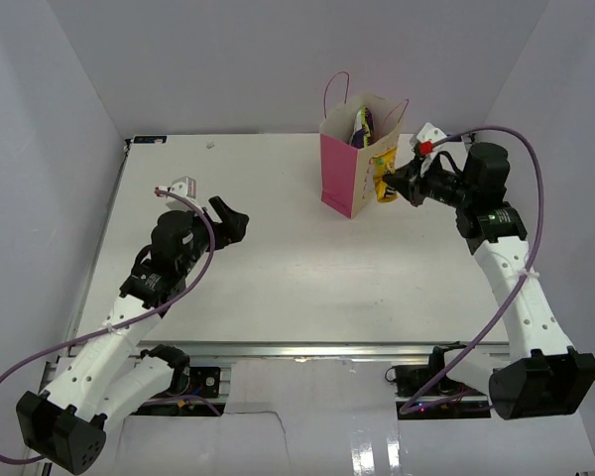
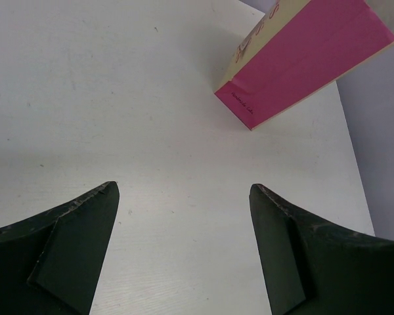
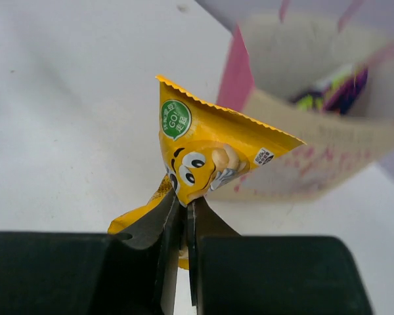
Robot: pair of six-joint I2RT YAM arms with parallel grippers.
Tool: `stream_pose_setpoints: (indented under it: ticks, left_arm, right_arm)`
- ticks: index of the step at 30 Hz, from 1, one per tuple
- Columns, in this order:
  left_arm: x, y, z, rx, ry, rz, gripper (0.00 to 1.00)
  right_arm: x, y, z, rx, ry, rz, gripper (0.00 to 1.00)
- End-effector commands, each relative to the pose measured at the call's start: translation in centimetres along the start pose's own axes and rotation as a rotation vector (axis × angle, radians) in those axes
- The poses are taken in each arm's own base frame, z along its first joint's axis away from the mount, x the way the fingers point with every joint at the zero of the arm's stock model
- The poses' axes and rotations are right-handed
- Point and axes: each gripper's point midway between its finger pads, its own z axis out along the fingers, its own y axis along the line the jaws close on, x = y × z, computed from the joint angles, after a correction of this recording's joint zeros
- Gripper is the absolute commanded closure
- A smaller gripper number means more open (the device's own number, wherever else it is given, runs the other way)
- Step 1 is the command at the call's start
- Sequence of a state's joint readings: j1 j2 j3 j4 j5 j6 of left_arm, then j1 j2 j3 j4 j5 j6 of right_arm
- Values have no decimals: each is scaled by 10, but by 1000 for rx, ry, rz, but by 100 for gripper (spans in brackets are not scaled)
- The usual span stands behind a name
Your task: Place the snacks into the paper bag
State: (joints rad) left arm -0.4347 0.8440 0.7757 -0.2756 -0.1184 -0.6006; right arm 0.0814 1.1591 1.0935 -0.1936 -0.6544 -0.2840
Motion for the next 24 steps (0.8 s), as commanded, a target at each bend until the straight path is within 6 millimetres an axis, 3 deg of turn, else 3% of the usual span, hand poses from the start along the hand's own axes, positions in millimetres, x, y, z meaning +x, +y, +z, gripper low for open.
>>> stream_pose_setpoints:
  ticks: [1,3,4,6,7,8,9,10,11,12,13,16,18,19,22,24]
  left_arm:
    - [-6,-6,5,36,-28,38,9]
    - [-8,-9,7,50,-30,43,9]
    - [-7,-10,8,50,-24,44,9]
    - [-8,-11,9,56,-22,44,9]
    - [-9,-13,8,61,-24,39,9]
    - [-10,-14,7,67,-29,35,9]
    - [-8,-13,7,67,-27,31,9]
    - [-7,-14,6,73,-27,22,9]
    - [-7,-14,6,75,-29,15,9]
    - [-5,-13,5,77,-27,11,9]
    - [-4,-13,4,78,-28,4,9]
    - [-4,-14,1,87,-33,-10,9]
    - [-4,-13,0,82,-36,-12,9]
    - [-6,-13,-1,83,-40,-12,9]
    - [-8,-13,-2,83,-45,-10,9]
    - [-8,-14,-2,87,-46,-1,9]
  right_arm:
    - [-51,43,10,-256,-131,-306,91]
    - [-95,35,21,-148,-193,-343,92]
    - [-102,15,32,-36,-181,-326,92]
    - [-145,-1,41,92,-270,-287,90]
    - [-142,-12,58,123,-262,-171,90]
    - [-164,-29,57,216,-299,-128,90]
    - [-169,-39,63,267,-306,-74,90]
    - [-159,-54,80,312,-283,-9,90]
    - [-161,-69,82,412,-291,74,91]
    - [-172,-81,80,486,-316,94,91]
    - [-162,-91,92,532,-295,107,91]
    - [-156,-109,100,643,-297,103,87]
    - [-152,-114,105,663,-284,61,73]
    - [-147,-116,108,667,-269,57,45]
    - [-145,-110,106,643,-253,6,7]
    - [-157,-100,96,601,-270,-21,2]
